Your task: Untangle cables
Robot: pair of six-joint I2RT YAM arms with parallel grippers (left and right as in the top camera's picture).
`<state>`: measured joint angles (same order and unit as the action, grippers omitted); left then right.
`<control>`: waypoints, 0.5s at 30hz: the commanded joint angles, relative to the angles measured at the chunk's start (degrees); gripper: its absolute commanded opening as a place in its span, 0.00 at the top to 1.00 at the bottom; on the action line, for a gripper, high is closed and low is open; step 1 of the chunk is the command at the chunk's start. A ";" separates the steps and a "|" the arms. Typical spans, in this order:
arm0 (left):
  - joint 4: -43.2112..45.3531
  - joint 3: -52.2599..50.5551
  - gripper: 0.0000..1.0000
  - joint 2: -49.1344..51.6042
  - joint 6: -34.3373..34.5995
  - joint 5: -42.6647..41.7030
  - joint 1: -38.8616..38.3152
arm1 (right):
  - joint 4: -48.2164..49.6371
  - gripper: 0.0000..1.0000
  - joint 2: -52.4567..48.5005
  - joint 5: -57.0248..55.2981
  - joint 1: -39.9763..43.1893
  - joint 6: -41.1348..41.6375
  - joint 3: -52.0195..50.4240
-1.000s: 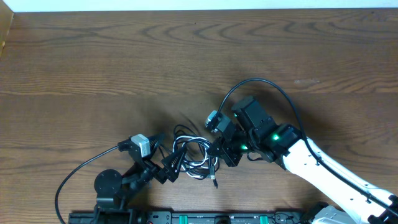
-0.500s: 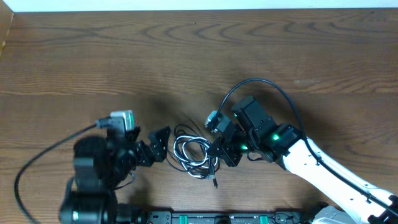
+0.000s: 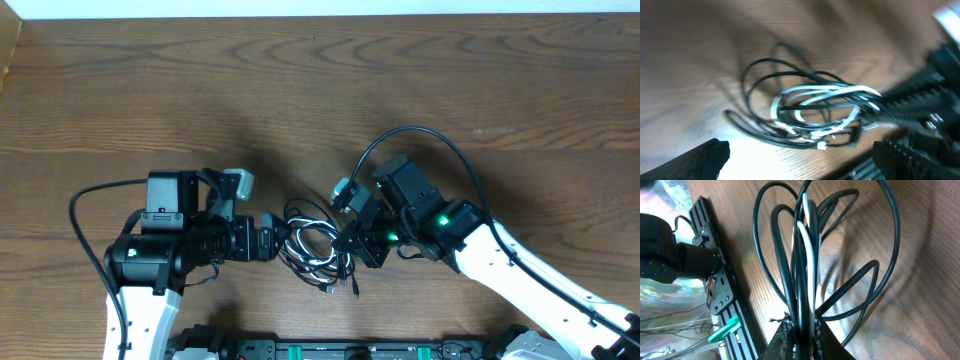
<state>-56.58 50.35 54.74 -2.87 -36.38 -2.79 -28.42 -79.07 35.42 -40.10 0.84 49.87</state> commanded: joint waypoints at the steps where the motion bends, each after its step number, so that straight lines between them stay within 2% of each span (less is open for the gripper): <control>1: -0.33 -1.01 0.02 -0.22 -14.05 -8.22 0.09 | 0.09 0.92 0.42 1.84 -0.11 1.05 0.74; 8: 6.67 -7.13 0.02 -0.20 -14.75 -8.15 0.09 | -0.09 0.93 0.42 1.84 -0.07 1.73 0.74; 15: 20.83 -14.23 0.02 -0.13 -9.44 -7.50 0.09 | 0.15 0.91 0.42 1.86 -0.07 1.92 0.74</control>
<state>-37.82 37.67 54.65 -13.89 -43.38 -2.79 -28.47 -79.07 35.68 -40.10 2.17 49.87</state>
